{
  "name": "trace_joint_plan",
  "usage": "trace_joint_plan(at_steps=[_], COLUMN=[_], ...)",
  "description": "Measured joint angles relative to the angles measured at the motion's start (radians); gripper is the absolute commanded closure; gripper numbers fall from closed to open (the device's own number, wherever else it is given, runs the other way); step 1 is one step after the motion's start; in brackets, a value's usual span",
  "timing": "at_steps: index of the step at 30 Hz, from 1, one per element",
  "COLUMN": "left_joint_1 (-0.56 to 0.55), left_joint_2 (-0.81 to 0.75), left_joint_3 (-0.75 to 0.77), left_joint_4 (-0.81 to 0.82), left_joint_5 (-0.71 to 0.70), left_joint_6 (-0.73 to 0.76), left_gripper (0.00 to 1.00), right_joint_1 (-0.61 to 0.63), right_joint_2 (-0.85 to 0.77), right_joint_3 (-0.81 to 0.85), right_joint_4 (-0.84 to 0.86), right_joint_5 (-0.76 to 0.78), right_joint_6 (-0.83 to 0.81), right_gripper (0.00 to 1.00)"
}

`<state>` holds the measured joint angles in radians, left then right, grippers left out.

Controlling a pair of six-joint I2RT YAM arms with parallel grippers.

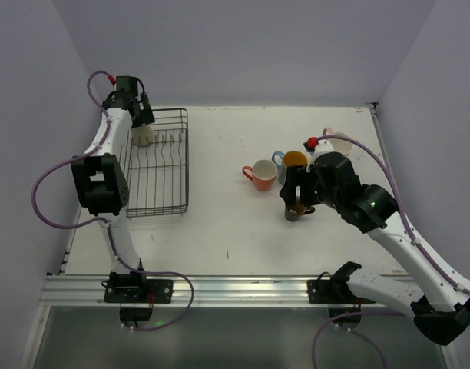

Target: Unload the cups from the dish rack

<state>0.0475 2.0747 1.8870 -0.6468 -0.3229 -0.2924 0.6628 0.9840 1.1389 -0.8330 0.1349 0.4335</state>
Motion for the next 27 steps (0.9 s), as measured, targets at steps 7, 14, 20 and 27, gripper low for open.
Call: trace_joint_plan(at_steps=[7,14,20,27], left_joint_1=[0.008,0.013,0.018,0.020], left_joint_2=[0.030,0.079,0.109,0.145], left_joint_3=[0.018,0.060,0.084,0.119], left_joint_4=[0.003,0.016,0.032,0.039], left_joint_5=[0.063,0.089,0.105,0.111], left_joint_6=[0.002,0.016,0.016,0.016], left_gripper=[0.00,0.00,0.00,0.05], right_joint_1=[0.001,0.007,0.011,0.011], right_joint_2=[-0.035,-0.036,-0.035,-0.034], right_joint_3=[0.009,-0.013,-0.031,-0.031], right_joint_4=[-0.024,-0.020,-0.018,-0.012], right_joint_5=[-0.045,-0.078,-0.087,-0.100], right_joint_6=[0.008,0.017,0.019,0.019], right_gripper=[0.27,0.27,0.27,0.27])
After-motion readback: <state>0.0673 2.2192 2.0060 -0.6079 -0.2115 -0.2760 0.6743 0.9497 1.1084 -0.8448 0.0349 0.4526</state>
